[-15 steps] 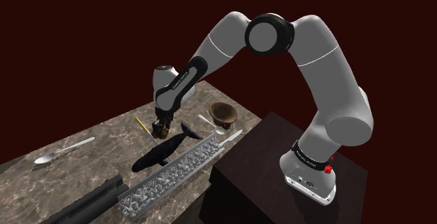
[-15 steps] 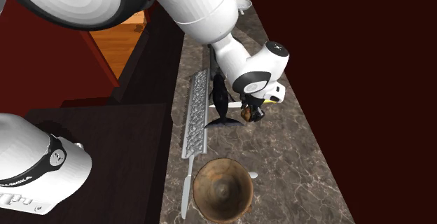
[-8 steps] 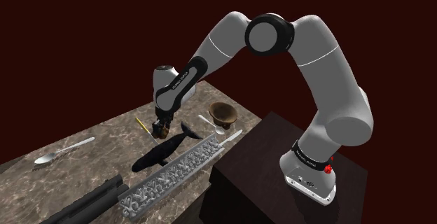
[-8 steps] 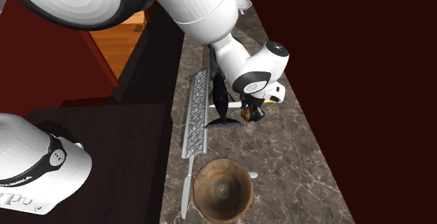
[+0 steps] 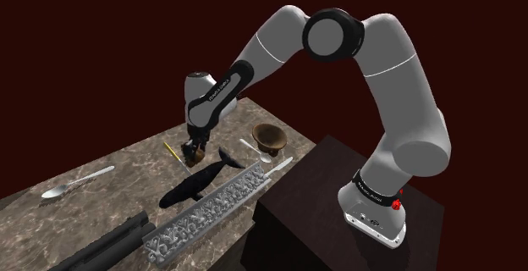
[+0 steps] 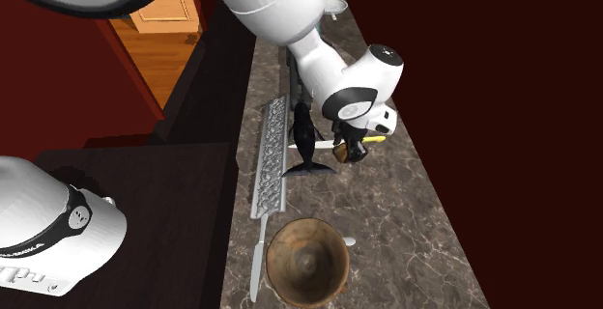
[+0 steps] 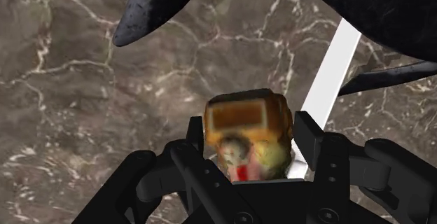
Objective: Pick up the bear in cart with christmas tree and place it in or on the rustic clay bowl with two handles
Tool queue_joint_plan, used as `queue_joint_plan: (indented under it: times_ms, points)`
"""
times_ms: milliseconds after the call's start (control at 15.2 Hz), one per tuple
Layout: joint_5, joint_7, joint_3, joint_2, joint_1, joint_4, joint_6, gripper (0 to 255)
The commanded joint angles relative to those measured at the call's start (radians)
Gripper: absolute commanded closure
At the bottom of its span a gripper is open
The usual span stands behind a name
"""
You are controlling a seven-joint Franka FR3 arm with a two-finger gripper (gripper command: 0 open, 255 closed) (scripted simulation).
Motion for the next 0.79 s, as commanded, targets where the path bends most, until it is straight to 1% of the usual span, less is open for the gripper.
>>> queue_joint_plan:
  times_ms: [0,726]
  points:
    - [0.002,0.001,0.003,-0.024,-0.002,-0.011,-0.013,255]
    - [0.017,0.004,0.021,-0.15,-0.017,-0.053,-0.096,255]
